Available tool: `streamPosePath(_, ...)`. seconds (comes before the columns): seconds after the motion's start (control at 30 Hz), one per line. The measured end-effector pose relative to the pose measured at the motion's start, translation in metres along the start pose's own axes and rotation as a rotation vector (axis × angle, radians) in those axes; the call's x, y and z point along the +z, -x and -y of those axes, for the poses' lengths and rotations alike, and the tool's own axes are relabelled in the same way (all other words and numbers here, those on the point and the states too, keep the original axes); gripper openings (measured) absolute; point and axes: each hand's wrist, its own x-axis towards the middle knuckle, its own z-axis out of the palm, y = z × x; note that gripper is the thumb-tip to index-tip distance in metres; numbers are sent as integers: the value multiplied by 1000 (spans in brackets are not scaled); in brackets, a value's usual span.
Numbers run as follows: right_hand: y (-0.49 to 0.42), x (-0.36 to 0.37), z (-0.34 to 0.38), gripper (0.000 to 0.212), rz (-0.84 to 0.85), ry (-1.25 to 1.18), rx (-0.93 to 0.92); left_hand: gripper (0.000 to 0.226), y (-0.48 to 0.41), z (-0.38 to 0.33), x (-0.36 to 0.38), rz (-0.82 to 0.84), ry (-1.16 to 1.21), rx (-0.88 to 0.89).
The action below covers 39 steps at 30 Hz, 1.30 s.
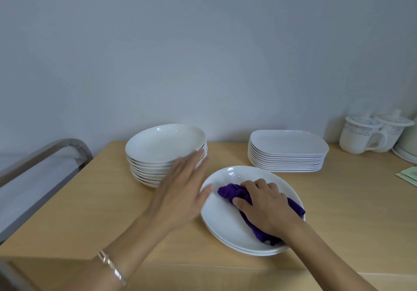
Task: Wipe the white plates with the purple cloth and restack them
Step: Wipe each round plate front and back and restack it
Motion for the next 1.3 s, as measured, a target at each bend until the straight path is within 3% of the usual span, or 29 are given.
streamPosePath(0.07, 0, -1, -1, 48, 26, -5, -7, 73, 14, -25, 3, 113, 202, -30)
streamPosePath(0.13, 1, -4, -2, 50, 61, -9, -19, 100, 26, -33, 8, 404, 335, -212)
streamPosePath(0.2, 6, -8, -2, 51, 104, -13, -48, 113, 28, -31, 11, 530, 431, -340)
streamPosePath(0.43, 33, -11, 14, 44, 285, -106, -321, 135, 30, -27, 24, 414, 694, -398)
streamPosePath(0.63, -15, 7, 31, 52, 156, -19, -308, 128, 32, -26, 28, 394, 856, -401)
streamPosePath(0.83, -55, 5, 3, 60, -52, 257, -193, 132, 26, -28, 17, 452, 593, -386)
streamPosePath(0.97, -37, -7, -28, 60, -77, 408, -112, 119, 22, -33, 9, 534, 312, -358)
streamPosePath(1.07, -1, -13, -36, 59, 27, 419, -102, 118, 21, -33, 9, 576, 282, -364)
streamPosePath(1.2, 33, -29, -19, 57, 365, 161, -251, 119, 23, -34, 10, 542, 383, -373)
streamPosePath(1.3, 31, -23, -1, 57, 406, -17, -330, 121, 26, -33, 12, 501, 551, -386)
